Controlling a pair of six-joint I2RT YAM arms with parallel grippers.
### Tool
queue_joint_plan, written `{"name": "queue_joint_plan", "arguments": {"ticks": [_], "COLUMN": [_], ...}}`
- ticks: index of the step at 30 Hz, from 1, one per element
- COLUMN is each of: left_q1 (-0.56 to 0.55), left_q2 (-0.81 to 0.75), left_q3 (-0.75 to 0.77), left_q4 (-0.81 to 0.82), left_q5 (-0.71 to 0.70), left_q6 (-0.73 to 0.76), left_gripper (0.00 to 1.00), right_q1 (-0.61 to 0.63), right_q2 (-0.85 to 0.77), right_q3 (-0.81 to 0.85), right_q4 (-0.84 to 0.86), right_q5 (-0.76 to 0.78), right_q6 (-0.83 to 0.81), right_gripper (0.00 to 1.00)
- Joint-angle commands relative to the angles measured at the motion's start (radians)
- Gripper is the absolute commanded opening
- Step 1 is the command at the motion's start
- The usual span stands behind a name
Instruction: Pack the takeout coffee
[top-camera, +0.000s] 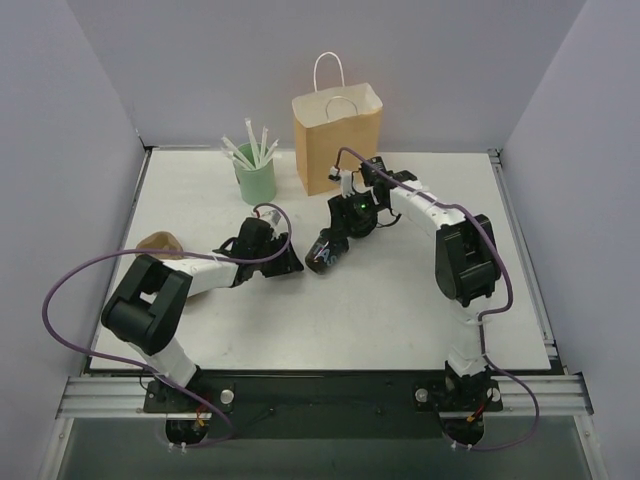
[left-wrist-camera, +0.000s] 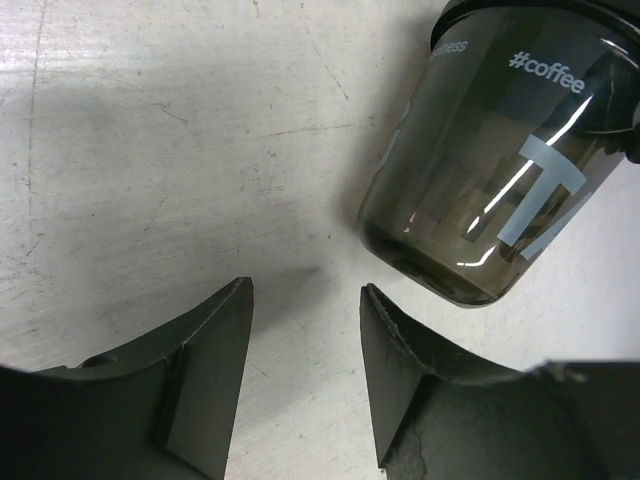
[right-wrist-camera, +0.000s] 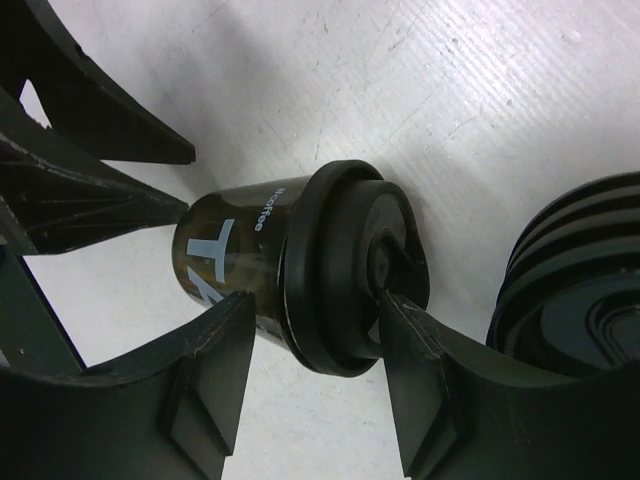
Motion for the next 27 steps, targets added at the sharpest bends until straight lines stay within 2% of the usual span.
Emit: {"name": "queue_joint_plan", "arguments": {"ticks": [1, 5, 8, 27], "left_q1": [-0.003, -0.01, -0.015, -0.033], "left_q2": [0.005, 0.013, 0.017, 0.037], "left_q3": [0.019, 0.021, 0.027, 0.021], "left_q4": [0.062, 0.073, 0.07, 0.081], "left_q5": [0.019, 0.024, 0.024, 0.022], "left_q6": [-0.019, -0.028, -0.026, -0.034], "left_gripper": [0.57, 0.57, 0.56, 0.56], "right_q1": [0.0, 0.003, 0.014, 0.061], "right_q2": [-0.098, -0.109, -0.118, -0.227], "right_q3": [-0.049, -0.065, -0.087, -0.249], "right_q4": [-0.022, -0.019, -0.004, 0.125], "right_q5": [0.003, 0.001, 0.004, 0.099], "right_q6": [-0.049, -0.043, -0.037, 0.044], "right_gripper": [0.5, 0.42, 0.4, 0.31]}}
